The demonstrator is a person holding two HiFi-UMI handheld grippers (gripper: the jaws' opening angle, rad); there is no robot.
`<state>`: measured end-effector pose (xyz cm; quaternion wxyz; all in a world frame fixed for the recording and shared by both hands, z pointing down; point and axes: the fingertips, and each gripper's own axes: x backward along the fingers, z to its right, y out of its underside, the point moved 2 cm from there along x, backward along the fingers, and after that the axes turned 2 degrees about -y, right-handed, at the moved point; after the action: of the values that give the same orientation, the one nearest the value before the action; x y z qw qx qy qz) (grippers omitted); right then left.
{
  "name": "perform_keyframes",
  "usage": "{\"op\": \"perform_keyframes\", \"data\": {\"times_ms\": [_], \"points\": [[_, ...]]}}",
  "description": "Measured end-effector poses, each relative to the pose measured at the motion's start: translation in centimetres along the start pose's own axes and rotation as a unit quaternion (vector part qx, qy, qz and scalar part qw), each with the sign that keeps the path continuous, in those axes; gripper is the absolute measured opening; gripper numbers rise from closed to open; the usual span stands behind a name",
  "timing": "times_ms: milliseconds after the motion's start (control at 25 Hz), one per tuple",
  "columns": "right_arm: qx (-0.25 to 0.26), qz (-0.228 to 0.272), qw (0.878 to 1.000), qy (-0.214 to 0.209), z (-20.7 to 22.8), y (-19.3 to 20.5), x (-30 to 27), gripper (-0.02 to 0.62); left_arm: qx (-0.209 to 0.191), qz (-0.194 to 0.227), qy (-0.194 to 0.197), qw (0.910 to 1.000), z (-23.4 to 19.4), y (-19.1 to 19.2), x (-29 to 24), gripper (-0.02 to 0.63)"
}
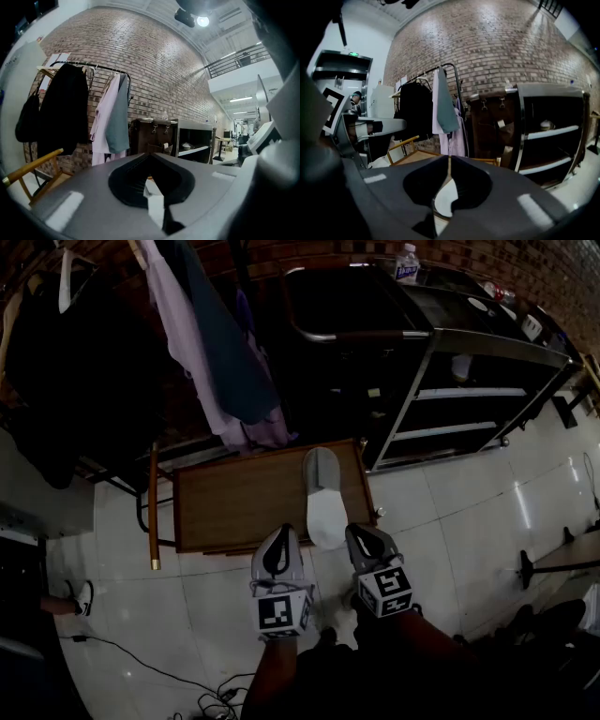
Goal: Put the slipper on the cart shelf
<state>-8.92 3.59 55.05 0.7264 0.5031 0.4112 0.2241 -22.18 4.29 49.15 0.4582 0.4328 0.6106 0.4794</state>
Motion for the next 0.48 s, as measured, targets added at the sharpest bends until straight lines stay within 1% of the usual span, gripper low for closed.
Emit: {"op": "perform_keyframes", "data": {"times_ms": [40,80,160,240,320,400,480], "points": [[-0.013,-0.010,1.000,0.002,0.6,0.9,-0.5,0.074,0.004,-0.001,-0.002,1.0000,-0.2,0.3,-0.4,0.015],[-0.027,-0.019,0.999,0.005,1.3,1.9,-1.1,0.113,0.007,-0.003,-0.004,1.0000,-0.4,0.6,-0.8,0.015],[-0.064,-0.037,0.997,0.009,2.5,3.6,-2.1,0.120,0.010,-0.009,-0.010,0.9999,-0.7,1.0,-1.5,0.015],[-0.123,-0.058,0.991,0.012,3.5,5.5,-3.0,0.129,0.008,-0.019,-0.017,0.9996,-1.0,1.4,-1.8,0.015],[-0.196,-0.079,0.977,0.010,4.1,7.7,-3.6,0.142,0.006,-0.027,-0.021,0.9994,-1.2,2.4,-1.9,0.015],[-0.263,-0.099,0.960,0.002,4.3,10.0,-4.2,0.174,0.007,-0.034,-0.026,0.9991,-1.3,2.7,-1.9,0.015],[-0.318,-0.117,0.941,-0.006,4.3,12.1,-4.7,0.193,0.008,-0.040,-0.031,0.9987,-1.4,2.9,-1.9,0.015]]}}
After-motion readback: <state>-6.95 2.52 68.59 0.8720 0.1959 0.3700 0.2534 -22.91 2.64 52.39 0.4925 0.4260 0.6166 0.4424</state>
